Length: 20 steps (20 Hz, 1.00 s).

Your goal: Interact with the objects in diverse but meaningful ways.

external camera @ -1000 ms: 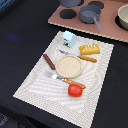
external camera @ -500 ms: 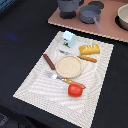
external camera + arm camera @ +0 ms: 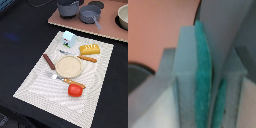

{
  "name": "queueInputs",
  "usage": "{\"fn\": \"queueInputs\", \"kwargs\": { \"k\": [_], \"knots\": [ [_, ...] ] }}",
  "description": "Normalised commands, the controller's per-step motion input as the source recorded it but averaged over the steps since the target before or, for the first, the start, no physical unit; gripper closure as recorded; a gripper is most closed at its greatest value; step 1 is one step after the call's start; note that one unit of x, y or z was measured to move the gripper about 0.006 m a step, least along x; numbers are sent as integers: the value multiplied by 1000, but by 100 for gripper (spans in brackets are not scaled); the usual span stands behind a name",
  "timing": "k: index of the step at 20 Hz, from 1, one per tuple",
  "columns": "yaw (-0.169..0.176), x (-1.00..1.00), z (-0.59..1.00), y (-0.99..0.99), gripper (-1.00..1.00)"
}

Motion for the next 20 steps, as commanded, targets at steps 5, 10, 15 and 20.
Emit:
{"fn": "queueInputs", "kwargs": {
  "k": [5,10,15,20],
  "knots": [
    [114,-319,0,229,100],
    [57,13,0,81,100],
    [32,126,-11,133,100],
    [41,105,-75,181,100]
  ]
}}
